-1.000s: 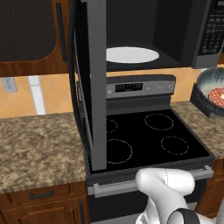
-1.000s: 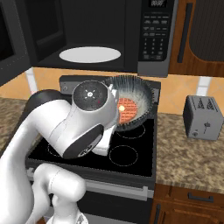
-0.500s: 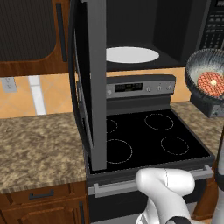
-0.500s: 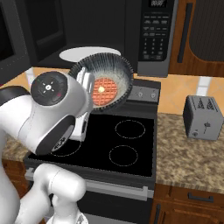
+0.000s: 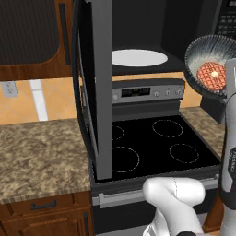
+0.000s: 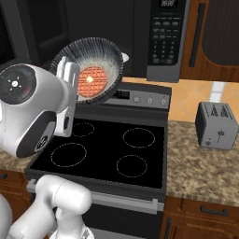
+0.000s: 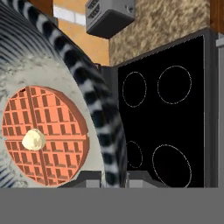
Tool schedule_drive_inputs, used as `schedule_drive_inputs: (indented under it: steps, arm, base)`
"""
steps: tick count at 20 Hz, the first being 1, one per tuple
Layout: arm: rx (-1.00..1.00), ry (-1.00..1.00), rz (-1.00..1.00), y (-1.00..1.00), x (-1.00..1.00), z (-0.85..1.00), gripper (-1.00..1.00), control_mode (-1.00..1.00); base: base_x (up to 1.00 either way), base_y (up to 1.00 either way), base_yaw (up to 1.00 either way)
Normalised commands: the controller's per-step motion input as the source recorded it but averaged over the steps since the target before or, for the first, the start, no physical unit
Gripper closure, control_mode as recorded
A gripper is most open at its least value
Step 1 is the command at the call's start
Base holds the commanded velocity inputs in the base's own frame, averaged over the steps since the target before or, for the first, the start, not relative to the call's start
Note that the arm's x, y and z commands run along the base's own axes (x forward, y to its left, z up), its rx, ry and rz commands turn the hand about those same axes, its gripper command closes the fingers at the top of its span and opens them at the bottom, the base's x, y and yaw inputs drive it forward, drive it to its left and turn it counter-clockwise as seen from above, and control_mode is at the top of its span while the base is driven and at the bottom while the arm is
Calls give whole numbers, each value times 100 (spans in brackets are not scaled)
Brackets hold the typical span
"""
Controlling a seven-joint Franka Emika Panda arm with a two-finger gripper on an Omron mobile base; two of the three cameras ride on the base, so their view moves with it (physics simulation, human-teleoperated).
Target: Open the microwave, place the bowl with waffle inside the microwave, then close the microwave door and turn it on.
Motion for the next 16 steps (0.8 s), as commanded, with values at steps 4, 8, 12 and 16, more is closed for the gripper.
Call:
schedule_drive_inputs:
  steps: [4,8,12,16]
  arm:
    - [0,-1,17,39,17,18,100,-100]
    - [0,0,23,40,27,13,100,-100]
    - [0,0,20,42,34,11,100,-100]
    - [0,0,8,26,55,20,100,-100]
  base:
    - [0,0,0]
    - [0,0,0]
    - [0,0,0]
    - [0,0,0]
